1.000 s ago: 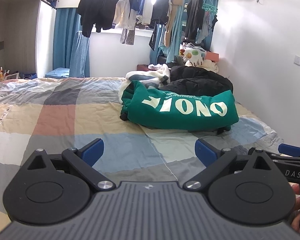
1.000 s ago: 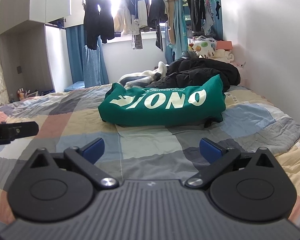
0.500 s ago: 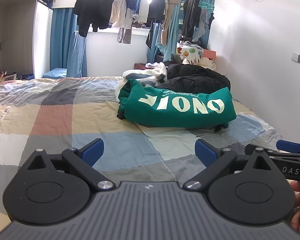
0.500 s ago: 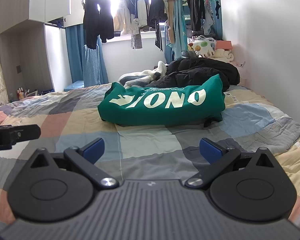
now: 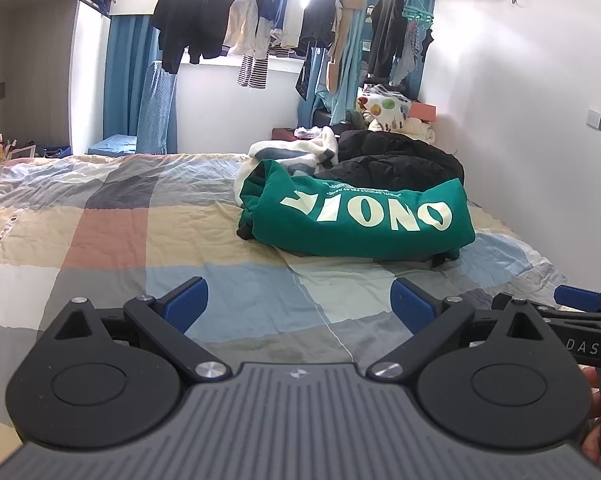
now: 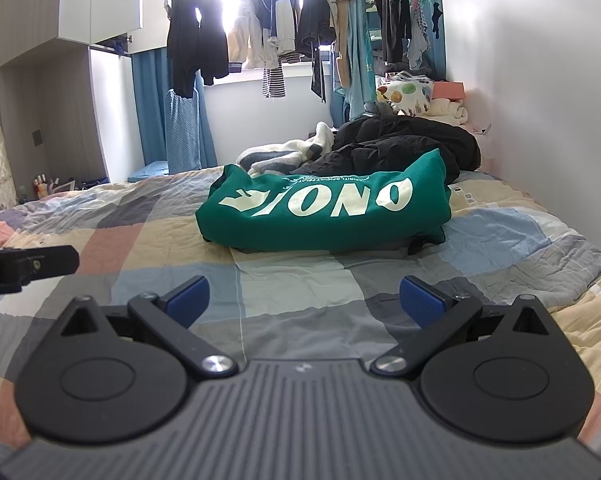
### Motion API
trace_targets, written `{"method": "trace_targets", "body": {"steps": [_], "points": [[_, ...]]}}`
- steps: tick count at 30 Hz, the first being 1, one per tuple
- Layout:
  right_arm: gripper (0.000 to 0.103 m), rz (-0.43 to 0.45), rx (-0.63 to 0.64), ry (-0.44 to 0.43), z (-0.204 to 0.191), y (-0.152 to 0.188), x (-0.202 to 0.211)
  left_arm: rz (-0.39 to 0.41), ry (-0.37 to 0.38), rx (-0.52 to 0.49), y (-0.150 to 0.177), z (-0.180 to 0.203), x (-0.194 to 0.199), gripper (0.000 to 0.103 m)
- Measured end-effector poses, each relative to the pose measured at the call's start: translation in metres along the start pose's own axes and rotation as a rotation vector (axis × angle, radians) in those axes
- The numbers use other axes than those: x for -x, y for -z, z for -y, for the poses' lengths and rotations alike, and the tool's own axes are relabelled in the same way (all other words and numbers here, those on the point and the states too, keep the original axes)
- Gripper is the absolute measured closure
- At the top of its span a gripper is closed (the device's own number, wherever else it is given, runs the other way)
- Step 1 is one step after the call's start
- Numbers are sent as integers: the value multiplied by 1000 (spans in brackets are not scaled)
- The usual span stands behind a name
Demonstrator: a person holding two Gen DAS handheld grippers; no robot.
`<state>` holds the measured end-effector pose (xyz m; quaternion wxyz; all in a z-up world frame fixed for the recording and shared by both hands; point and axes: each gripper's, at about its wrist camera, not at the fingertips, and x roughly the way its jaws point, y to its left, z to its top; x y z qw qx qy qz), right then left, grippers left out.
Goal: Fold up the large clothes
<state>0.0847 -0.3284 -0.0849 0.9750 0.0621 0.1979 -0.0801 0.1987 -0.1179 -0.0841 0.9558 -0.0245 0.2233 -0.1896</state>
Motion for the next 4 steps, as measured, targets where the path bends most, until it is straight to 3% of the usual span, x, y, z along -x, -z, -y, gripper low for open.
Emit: {"method": "trace_targets", "body": {"steps": [4], "points": [[0,1,1,1,0,0,0,-2,2,-1,0,1,0,3]]}}
